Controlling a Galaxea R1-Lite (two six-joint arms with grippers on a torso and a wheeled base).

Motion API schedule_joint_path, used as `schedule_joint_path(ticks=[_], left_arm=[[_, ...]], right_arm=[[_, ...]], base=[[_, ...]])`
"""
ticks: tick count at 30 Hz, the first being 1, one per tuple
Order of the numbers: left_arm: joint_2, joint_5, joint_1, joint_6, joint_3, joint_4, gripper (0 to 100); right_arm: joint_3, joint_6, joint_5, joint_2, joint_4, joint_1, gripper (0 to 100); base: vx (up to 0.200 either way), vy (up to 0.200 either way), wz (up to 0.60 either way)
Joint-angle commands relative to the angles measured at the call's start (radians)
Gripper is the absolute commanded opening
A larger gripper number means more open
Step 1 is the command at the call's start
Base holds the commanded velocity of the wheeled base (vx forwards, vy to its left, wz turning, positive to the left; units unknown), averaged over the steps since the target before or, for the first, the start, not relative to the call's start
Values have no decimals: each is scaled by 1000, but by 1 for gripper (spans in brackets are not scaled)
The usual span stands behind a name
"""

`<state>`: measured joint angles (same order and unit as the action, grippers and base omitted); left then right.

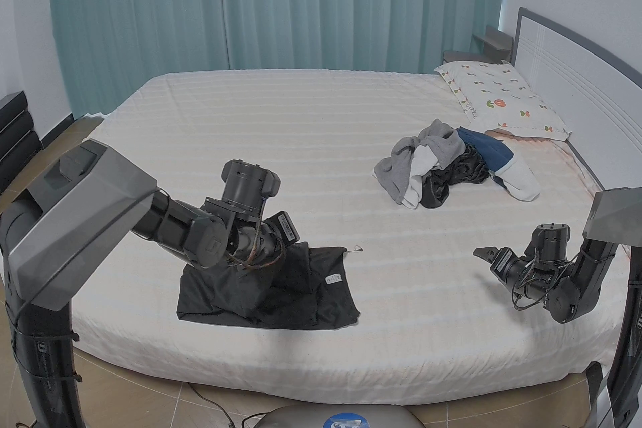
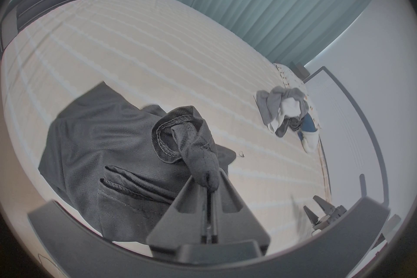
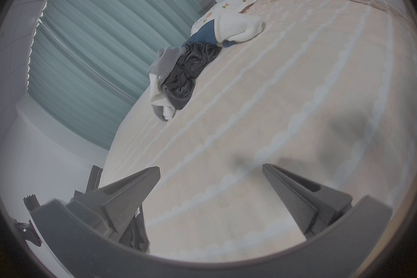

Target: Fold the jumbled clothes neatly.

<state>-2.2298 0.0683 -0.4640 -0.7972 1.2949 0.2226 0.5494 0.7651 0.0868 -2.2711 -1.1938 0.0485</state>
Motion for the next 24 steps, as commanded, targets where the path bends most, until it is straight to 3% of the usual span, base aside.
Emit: schedule_joint_path(ticks=[1, 10, 11, 20, 24], left_arm=[[-79, 31, -31, -8, 49, -22, 0], [-143, 82, -59, -13, 89, -45, 0], [-143, 82, -62, -14, 90, -45, 100], [-79, 50, -48, -79, 89, -25, 100], [18, -45, -5, -168, 64, -26, 100]], right_arm=[[-2, -1, 1, -2, -1, 1, 100], [-3, -3, 1, -2, -1, 1, 100], [-3, -3, 1, -2, -1, 1, 100], [-8, -3, 1, -2, -1, 4, 100], [-12, -3, -1, -4, -1, 8, 100]], base=[[0, 0, 0], [0, 0, 0], [0, 0, 0], [0, 0, 0], [0, 0, 0]])
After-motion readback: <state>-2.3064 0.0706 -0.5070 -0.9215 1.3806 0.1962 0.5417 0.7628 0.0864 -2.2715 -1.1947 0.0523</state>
